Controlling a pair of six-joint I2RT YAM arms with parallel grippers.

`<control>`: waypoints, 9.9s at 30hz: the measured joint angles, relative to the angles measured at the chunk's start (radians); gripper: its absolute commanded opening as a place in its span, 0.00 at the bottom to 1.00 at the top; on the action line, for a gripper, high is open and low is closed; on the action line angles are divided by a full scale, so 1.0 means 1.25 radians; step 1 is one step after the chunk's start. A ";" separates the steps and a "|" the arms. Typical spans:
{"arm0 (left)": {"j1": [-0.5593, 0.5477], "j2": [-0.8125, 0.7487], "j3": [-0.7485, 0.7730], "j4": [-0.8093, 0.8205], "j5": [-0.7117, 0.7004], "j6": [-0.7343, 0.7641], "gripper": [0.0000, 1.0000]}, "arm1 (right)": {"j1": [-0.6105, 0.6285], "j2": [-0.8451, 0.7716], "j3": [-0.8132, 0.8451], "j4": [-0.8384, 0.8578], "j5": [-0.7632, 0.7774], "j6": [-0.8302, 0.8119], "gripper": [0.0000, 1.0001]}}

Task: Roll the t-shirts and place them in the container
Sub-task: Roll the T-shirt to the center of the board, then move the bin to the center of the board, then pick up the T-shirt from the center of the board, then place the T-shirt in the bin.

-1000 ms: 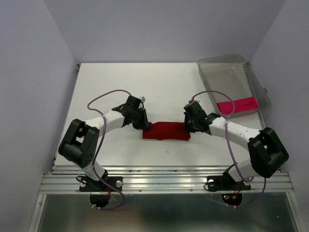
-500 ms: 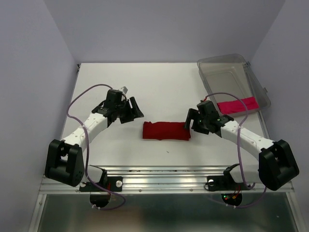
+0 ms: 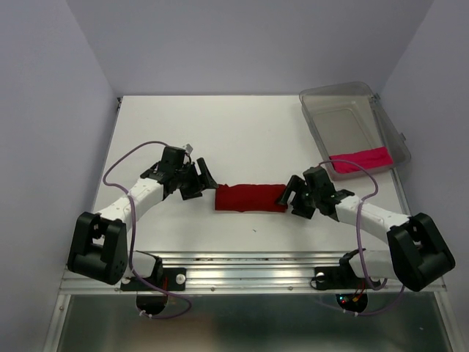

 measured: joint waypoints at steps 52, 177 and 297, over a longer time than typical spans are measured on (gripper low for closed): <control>0.000 0.000 -0.074 0.083 0.042 -0.060 0.86 | -0.005 0.155 0.012 0.242 -0.081 0.062 0.02; 0.056 0.045 -0.026 -0.006 -0.056 0.094 0.00 | 0.048 0.123 0.492 -0.174 0.135 -0.279 0.98; -0.197 0.489 0.907 -0.172 -0.076 0.135 0.00 | -0.242 0.100 0.484 -0.066 0.154 -0.208 0.01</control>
